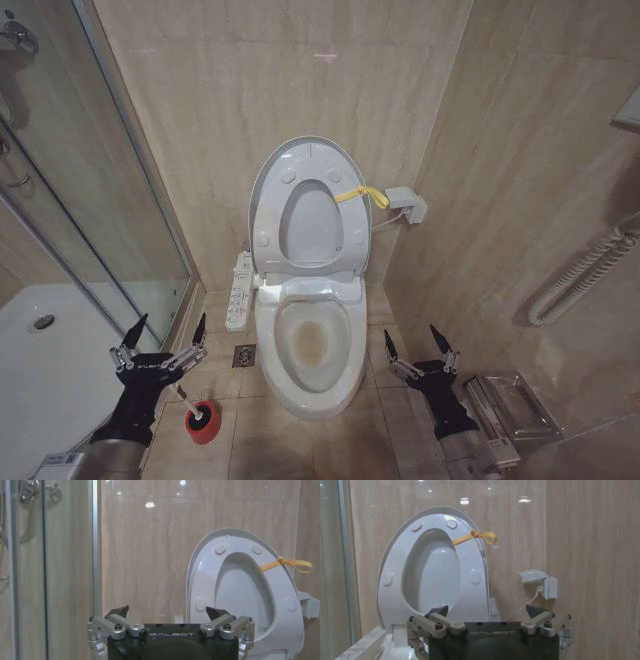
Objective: Open the toilet lid, clean the toilet bowl with a toilet brush, close the toilet lid, and flush.
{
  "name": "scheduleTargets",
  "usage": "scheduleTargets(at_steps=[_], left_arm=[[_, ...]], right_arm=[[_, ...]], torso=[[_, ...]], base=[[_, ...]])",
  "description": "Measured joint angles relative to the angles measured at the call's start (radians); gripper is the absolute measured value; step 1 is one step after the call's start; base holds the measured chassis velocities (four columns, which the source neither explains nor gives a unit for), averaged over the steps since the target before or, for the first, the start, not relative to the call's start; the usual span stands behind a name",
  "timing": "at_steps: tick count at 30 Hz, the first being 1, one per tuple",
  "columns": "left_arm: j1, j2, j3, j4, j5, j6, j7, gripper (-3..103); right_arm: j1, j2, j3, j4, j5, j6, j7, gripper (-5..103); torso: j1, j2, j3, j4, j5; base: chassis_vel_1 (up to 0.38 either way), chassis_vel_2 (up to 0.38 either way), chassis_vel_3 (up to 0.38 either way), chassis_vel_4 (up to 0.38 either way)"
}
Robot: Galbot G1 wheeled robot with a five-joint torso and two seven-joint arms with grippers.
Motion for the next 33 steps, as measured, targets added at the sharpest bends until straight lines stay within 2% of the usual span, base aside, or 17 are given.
scheduleTargets(at_steps=[8, 11, 21, 25, 33], left_arm=[[0.006, 0.004, 0.073, 0.067, 0.053, -0.049, -0.015, 100], [0.016, -0.009, 0.11, 0.091, 0.086, -0.083, -0.029, 100], [0.019, -0.009, 0.114, 0.081, 0.095, -0.089, -0.036, 100], [0.029, -0.025, 0.158, 0.103, 0.12, -0.113, -0.04, 100], [0.033, -0.031, 0.173, 0.105, 0.135, -0.116, -0.046, 100]], right_arm=[[0.0, 0.0, 0.0, 0.0, 0.0, 0.0, 0.0, 100], [0.0, 0.0, 0.0, 0.0, 0.0, 0.0, 0.0, 100], [0.0, 0.0, 0.0, 0.0, 0.0, 0.0, 0.0, 100], [0.0, 0.0, 0.0, 0.0, 0.0, 0.0, 0.0, 100], [0.0, 0.0, 0.0, 0.0, 0.0, 0.0, 0.0, 100]], torso=[[0.0, 0.0, 0.0, -0.0001, 0.0], [0.0, 0.0, 0.0, -0.0001, -0.0001], [0.0, 0.0, 0.0, -0.0001, 0.0], [0.0, 0.0, 0.0, -0.0001, 0.0], [0.0, 0.0, 0.0, 0.0, 0.0]], base=[[0.0, 0.0, 0.0, 0.0], [0.0, 0.0, 0.0, 0.0], [0.0, 0.0, 0.0, 0.0], [0.0, 0.0, 0.0, 0.0], [0.0, 0.0, 0.0, 0.0]])
